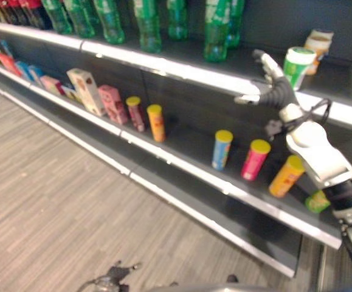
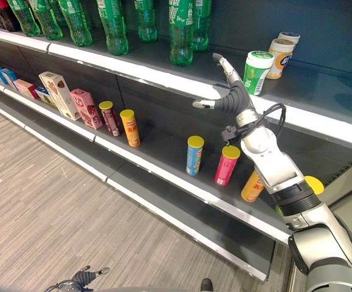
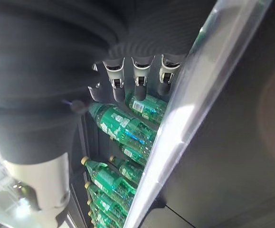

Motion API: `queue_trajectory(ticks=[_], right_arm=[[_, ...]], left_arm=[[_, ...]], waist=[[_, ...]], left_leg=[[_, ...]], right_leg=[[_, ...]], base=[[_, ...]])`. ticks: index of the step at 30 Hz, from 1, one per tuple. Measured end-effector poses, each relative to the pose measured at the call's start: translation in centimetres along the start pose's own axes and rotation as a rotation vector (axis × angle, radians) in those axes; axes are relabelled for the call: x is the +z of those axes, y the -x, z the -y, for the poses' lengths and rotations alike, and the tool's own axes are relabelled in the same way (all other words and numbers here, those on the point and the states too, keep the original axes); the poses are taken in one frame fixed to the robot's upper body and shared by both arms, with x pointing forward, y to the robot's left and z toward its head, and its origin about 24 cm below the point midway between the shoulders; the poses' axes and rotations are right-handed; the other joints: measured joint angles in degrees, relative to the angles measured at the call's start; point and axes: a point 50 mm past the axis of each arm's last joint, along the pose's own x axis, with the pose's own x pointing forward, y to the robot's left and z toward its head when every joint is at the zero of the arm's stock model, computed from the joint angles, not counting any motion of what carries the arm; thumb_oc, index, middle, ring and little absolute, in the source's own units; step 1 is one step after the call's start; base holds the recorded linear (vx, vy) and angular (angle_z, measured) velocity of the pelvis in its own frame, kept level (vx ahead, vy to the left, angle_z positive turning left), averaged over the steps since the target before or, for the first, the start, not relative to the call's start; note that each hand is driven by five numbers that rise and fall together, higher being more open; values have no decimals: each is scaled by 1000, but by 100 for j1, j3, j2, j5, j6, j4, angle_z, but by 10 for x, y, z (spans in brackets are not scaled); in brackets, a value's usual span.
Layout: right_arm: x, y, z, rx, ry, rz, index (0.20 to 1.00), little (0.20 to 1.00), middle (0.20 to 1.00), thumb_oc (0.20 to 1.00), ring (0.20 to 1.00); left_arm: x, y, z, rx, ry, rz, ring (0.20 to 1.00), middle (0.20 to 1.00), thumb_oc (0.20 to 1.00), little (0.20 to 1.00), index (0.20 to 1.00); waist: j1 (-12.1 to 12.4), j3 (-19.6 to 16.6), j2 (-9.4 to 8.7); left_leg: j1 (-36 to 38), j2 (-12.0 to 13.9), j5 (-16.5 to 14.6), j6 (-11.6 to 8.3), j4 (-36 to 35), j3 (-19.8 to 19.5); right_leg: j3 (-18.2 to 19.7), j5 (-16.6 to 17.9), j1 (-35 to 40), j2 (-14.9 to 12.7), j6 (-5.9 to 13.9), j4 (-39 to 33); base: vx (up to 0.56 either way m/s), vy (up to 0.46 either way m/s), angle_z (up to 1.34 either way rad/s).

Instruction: Put the goods on the table back onto the shelves and tidy them up.

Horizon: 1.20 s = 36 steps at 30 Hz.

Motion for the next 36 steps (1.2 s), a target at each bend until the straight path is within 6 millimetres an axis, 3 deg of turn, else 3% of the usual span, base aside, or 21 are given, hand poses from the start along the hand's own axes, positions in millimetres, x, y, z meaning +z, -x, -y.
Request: queue_trajectory(ticks=[36], right_arm=[[0,-1,10,-60,2,-11,1000,1000,1000,1000,1000]], left_arm=[[2,0,0,16,-1,0,1000,1000,1000,1000,1000]], waist=[[-125,16,42]], left_leg=[[25,2,2,3,0,48]], right_leg=[[65,4,0,8,2,0]], base=[[0,0,0]])
